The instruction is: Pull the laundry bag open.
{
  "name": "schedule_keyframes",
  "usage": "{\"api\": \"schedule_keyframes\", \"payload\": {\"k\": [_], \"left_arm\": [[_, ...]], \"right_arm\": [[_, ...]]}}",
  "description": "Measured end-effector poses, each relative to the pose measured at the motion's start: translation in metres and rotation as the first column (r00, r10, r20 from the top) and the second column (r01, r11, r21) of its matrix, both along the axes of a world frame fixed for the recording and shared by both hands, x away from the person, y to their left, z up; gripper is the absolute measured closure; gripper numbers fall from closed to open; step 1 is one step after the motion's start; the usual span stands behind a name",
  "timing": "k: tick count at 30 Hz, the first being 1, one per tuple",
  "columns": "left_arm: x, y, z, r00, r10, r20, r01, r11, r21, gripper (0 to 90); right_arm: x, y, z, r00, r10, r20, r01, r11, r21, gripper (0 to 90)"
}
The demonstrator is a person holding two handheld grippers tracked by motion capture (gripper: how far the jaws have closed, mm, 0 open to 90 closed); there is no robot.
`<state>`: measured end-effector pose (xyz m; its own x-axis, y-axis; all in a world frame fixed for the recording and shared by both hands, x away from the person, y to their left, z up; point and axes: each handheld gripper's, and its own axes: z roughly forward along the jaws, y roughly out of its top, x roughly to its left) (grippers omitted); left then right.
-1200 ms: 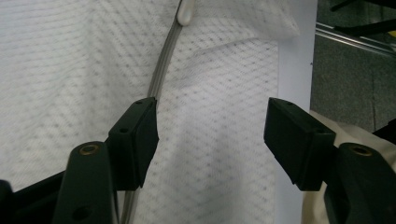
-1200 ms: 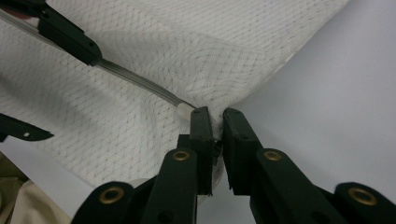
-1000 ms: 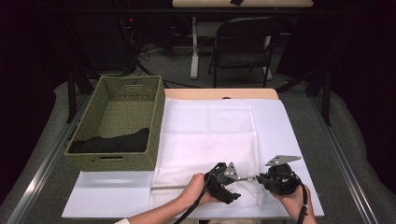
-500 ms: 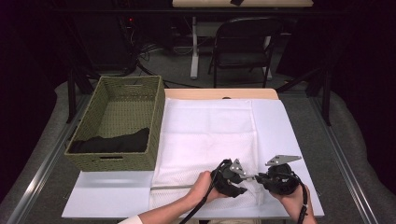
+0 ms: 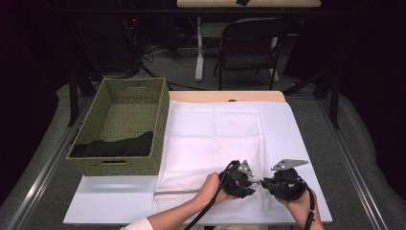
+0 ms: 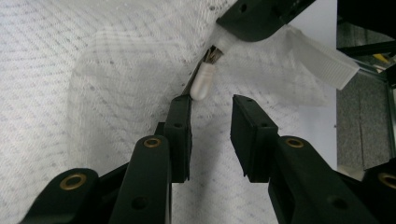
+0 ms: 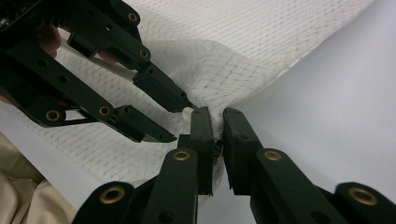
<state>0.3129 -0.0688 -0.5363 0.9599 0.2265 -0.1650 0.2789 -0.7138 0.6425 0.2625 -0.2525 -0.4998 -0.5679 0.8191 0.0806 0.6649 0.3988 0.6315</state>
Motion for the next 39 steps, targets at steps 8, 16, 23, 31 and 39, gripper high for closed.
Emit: {"api": "schedule_keyframes", "payload": {"k": [8,16,23,31,39], "left_arm": [[0.0002,-0.0056,0.0021,1.0000,-0.002,-0.001,0.002,0.9999,-0.013,71.8],[0.0010,-0.0075,0.0053,1.0000,-0.002,0.008,0.003,0.9995,-0.031,78.3],[0.0011,-0.0067,0.0031,0.9993,0.038,-0.004,-0.038,0.9980,-0.050,83.6],[0.0005,-0.0076,0.0017,0.9985,0.053,-0.007,-0.054,0.9976,-0.043,84.5],[0.0009,-0.0043,0.0010,0.9941,0.095,-0.052,-0.098,0.9939,-0.050,85.1]], "right_arm": [[0.0000,0.0000,-0.0002,1.0000,0.007,0.002,-0.007,1.0000,0.003,83.0],[0.0000,0.0011,-0.0004,1.0000,0.008,0.003,-0.008,1.0000,0.003,83.1],[-0.0002,0.0017,-0.0005,1.0000,0.010,-0.001,-0.010,1.0000,0.001,83.2],[0.0010,-0.0004,-0.0025,1.0000,0.003,0.002,-0.003,1.0000,0.003,83.0],[0.0004,0.0012,-0.0017,1.0000,-0.007,0.004,0.007,1.0000,-0.003,83.4]]}}
